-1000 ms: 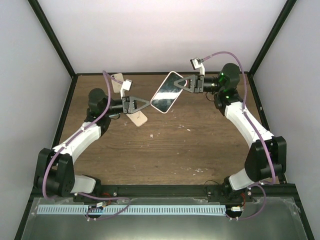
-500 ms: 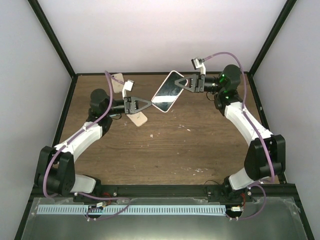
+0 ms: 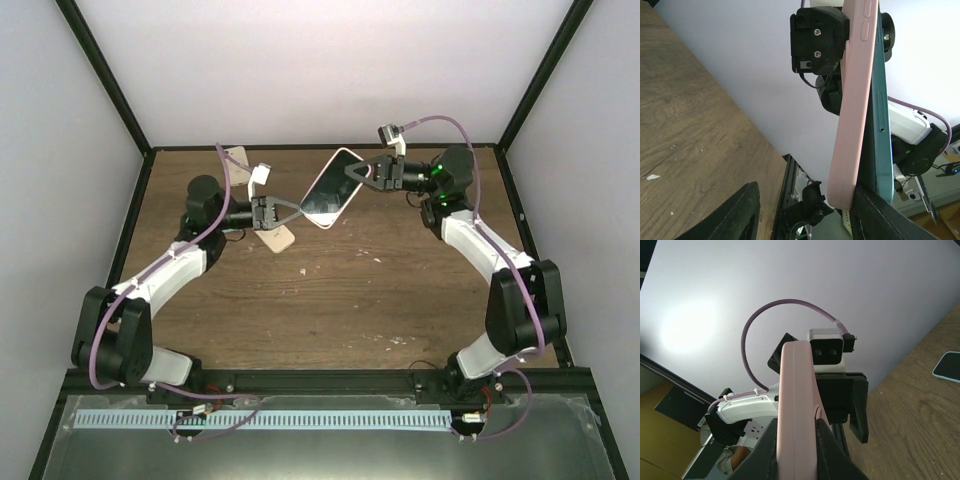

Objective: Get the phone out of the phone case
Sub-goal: Remove the phone case from the phone.

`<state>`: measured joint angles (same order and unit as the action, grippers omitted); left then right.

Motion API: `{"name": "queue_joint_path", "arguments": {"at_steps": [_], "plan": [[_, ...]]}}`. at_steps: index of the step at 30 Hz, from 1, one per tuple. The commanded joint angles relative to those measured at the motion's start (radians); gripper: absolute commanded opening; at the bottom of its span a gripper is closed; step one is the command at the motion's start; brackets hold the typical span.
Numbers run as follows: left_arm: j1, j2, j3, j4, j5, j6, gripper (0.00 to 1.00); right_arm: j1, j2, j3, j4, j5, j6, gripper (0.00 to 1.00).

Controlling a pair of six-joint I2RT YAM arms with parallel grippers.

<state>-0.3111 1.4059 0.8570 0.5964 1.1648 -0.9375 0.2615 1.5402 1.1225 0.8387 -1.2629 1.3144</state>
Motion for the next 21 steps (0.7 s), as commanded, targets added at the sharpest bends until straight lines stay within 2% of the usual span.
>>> {"name": "queue_joint_path", "arguments": {"at_steps": [1, 5, 9, 11, 14, 16, 21], "plan": [[-0.011, 0.068, 0.005, -0.094, -0.099, 0.030, 0.49, 0.078, -0.026, 0.031, 0.178, -0.001, 0.145, 0.01], [-0.011, 0.087, 0.028, -0.057, -0.084, 0.022, 0.48, 0.095, -0.025, 0.016, 0.172, -0.009, 0.133, 0.01], [-0.018, 0.109, 0.039, 0.121, -0.023, -0.046, 0.44, 0.132, -0.018, -0.009, 0.161, -0.038, 0.100, 0.01], [-0.022, 0.120, 0.062, 0.178, 0.027, -0.072, 0.42, 0.152, -0.013, 0.002, 0.086, -0.085, 0.026, 0.01], [-0.028, 0.117, 0.088, 0.186, 0.087, -0.064, 0.38, 0.164, -0.016, 0.035, -0.132, -0.150, -0.160, 0.01], [-0.030, 0.094, 0.094, 0.129, 0.105, -0.006, 0.38, 0.163, -0.023, 0.072, -0.344, -0.174, -0.350, 0.01], [-0.058, 0.019, 0.136, -0.250, 0.110, 0.278, 0.38, 0.173, 0.005, 0.194, -0.866, -0.215, -0.780, 0.01]]}}
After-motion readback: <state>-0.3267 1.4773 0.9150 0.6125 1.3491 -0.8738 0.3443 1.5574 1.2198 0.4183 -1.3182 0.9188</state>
